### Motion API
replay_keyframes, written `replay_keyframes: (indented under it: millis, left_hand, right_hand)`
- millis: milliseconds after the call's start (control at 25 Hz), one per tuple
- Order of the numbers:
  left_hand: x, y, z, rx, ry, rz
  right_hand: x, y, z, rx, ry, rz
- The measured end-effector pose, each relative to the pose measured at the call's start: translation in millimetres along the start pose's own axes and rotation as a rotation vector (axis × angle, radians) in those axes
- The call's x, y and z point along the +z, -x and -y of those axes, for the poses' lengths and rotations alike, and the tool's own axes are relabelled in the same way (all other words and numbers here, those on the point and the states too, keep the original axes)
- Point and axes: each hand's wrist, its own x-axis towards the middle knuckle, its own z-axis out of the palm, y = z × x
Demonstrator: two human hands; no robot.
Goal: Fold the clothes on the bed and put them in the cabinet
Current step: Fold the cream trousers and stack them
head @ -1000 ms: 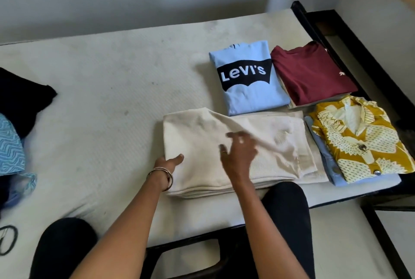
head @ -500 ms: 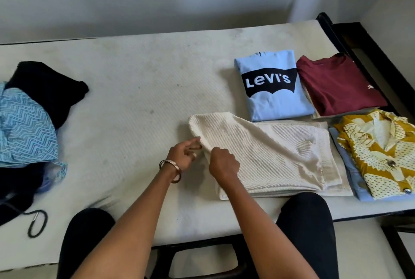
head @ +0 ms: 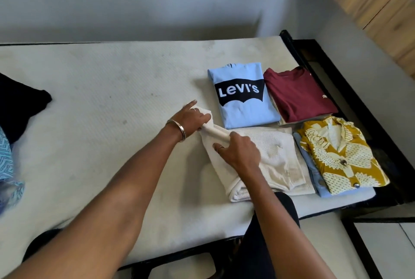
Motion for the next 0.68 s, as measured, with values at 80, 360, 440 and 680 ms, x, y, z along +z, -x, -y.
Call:
replay_keyframes:
  millis: [80, 360, 440, 680]
  left_hand:
    - [-22, 2, 8, -0.046, 0.147, 0.004]
    - [-163, 5, -1, -0.232, 0.487, -0.469]
    - [-206, 9, -12, -0.187, 0.332, -0.633]
    - [-314, 78, -30, -0.168, 0.034, -0.670]
  right_hand:
    - [-28, -4, 0, -0.065, 0.122, -0.007]
    - [-187, 11, 8, -0.154, 0.192, -0.346]
    - [-220, 23, 7, -0.144, 0.185, -0.449]
    - [-255, 63, 15, -0.303, 0.167, -0.628]
